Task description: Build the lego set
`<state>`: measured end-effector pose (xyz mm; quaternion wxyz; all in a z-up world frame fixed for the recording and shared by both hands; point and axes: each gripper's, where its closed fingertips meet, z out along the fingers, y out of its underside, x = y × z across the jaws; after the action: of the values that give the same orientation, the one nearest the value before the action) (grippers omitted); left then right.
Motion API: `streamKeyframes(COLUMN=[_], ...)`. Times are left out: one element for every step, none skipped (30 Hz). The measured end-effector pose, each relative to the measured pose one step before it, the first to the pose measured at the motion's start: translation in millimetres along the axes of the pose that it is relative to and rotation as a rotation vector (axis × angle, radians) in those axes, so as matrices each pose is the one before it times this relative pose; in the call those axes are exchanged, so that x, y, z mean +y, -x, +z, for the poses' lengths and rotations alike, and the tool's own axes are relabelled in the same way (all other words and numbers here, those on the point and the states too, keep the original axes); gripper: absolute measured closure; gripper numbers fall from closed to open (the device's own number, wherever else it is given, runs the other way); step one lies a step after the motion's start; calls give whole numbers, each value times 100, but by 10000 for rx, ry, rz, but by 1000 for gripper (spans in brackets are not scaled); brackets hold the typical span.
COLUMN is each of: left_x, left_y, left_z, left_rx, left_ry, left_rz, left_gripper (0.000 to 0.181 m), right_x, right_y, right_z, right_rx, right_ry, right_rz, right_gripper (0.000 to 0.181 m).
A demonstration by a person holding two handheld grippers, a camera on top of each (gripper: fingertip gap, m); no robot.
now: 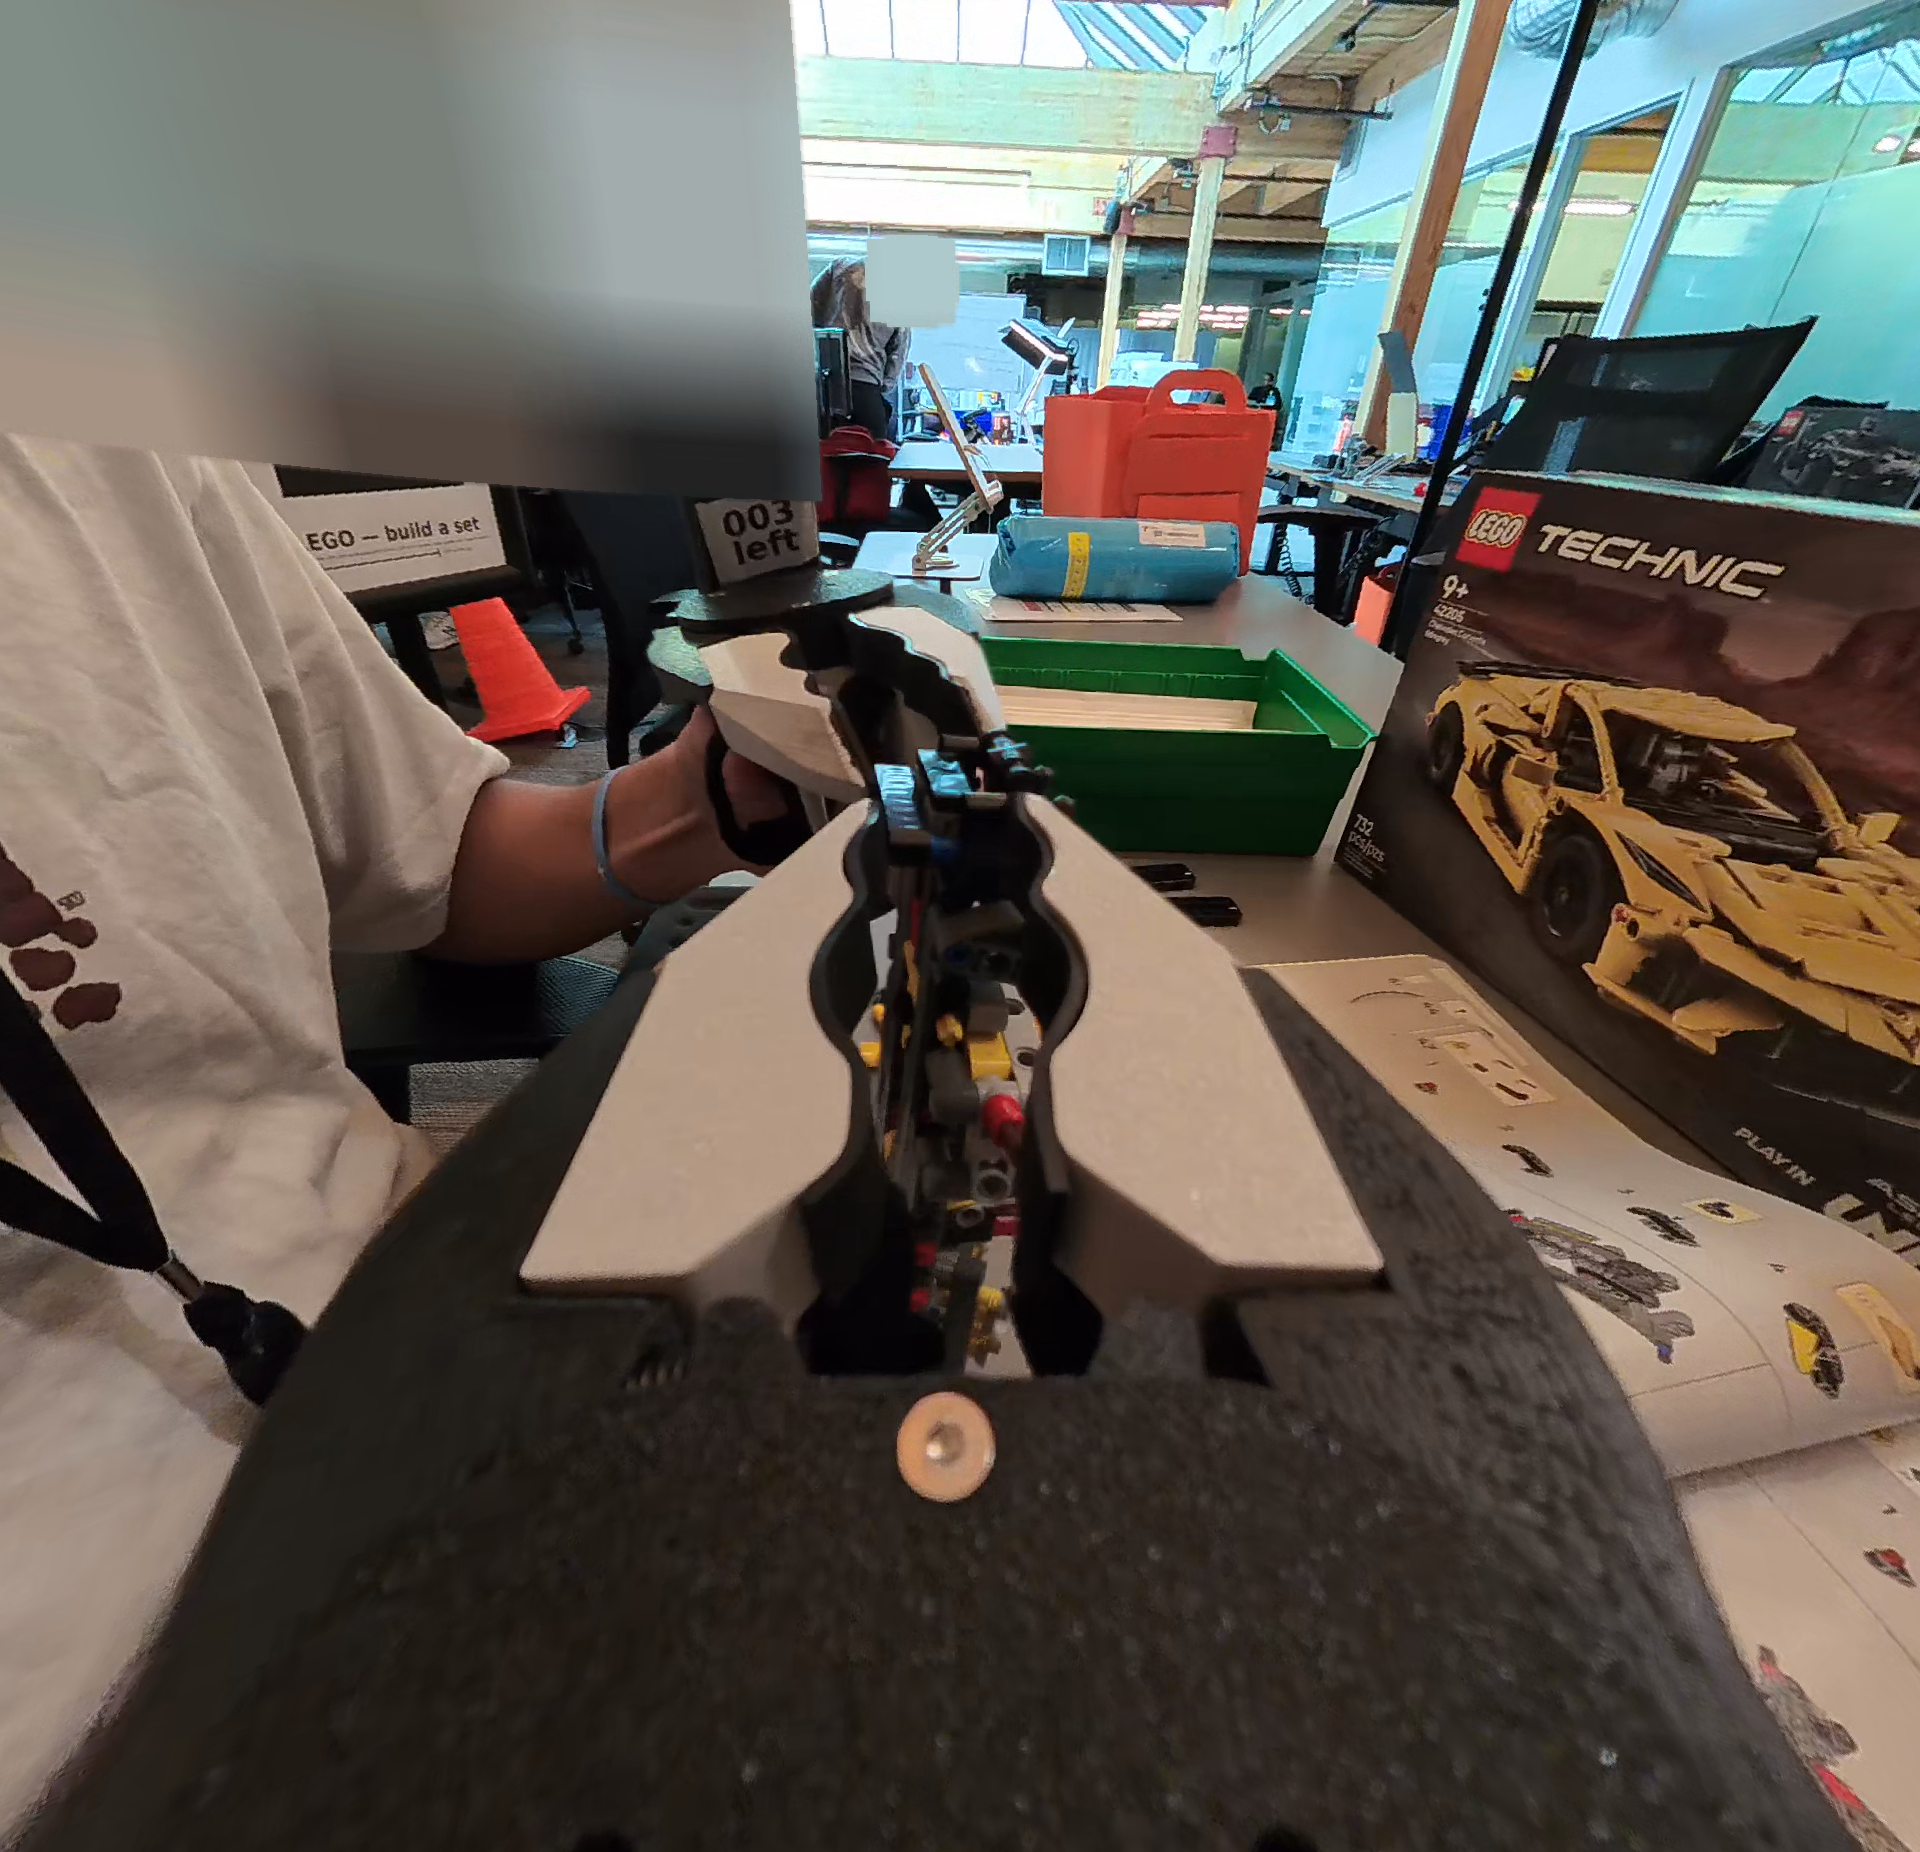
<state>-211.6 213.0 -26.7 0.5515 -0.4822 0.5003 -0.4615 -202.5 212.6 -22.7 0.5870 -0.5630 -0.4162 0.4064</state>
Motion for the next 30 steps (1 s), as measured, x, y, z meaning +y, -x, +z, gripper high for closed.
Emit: streamKeyframes(left_x=[-7,-2,-7,14,11,-16,8,11,27,21,9,-14,-5,-3,1,-11,3,-10,-8,0,-15,-58,-74,-60,-30,-15,-8,-4,-9,-11], left_y=[-51,-9,-45,0,-8,-51,-11,11,22,-50,-65,-54,-32,-22,14,60,46,18,42,103,54,-102,-192,-137,-61,-62,-129,-142,-100,-102], left_z=[19,20,-2,21,26,25,27,12,-24,-35,-21,3,4,8,8,10,7,-4,16,24,-24,-96,-154,-125,-57,-26,-8,11,18,8], left_rx=[-5,-19,24,13,30,32,-16,11,60,103,60,21,12,31,26,-6,-18,1,-19,-72,-13,145,249,180,40,0,32,57,55,87], left_ry=[-50,-83,-94,-63,-34,-25,-4,17,40,35,-15,-56,-38,-26,-25,-12,-12,-26,-26,-42,-93,-96,-31,34,54,35,20,19,23,3], left_rz=[-3,21,25,-16,-57,8,56,-34,-141,-86,0,29,-16,-51,-40,-13,32,58,39,25,19,-40,-88,-65,39,120,119,77,16,-31], left_gripper=[158,158,159,159,159,159,159,159,165,165,165,165,165,165,165,166,166,165,165,165,165,165,165,165,165,165,166,166,166,166], right_x=[18,30,8,34,63,3,14,14,14,51,12,-15,-8,4,-11,-8,-12,-8,-13,-1,-15,-42,-35,-21,-3,6,17,10,13,-1], right_y=[27,-10,69,-2,-15,71,-23,-23,29,-75,22,62,3,21,-20,-79,-39,22,-12,-148,-38,137,269,186,62,70,135,153,142,147], right_z=[-50,-17,-28,-25,-42,-56,-32,-5,-1,-14,1,-15,-26,-19,9,23,23,-1,6,43,59,52,67,38,38,5,-40,-80,-102,-159], right_rx=[-36,-10,-63,-1,-23,-107,-27,27,16,52,-74,-100,-9,-12,5,83,124,74,59,190,165,58,-55,-51,-10,-55,-102,-124,-103,-95], right_ry=[41,34,13,3,-19,-38,20,25,8,59,21,-22,-7,12,8,56,98,113,128,107,21,-24,-15,36,86,97,83,48,5,-23], right_rz=[54,83,74,36,108,180,115,28,-49,72,144,-6,-59,54,48,-55,-202,-165,-145,-268,-339,-242,-76,60,119,112,61,-19,-62,-66], right_gripper=[160,161,162,162,162,163,163,163,163,166,167,166,166,166,166,166,166,166,166,165,164,164,164,165,165,165,165,165,164,160])
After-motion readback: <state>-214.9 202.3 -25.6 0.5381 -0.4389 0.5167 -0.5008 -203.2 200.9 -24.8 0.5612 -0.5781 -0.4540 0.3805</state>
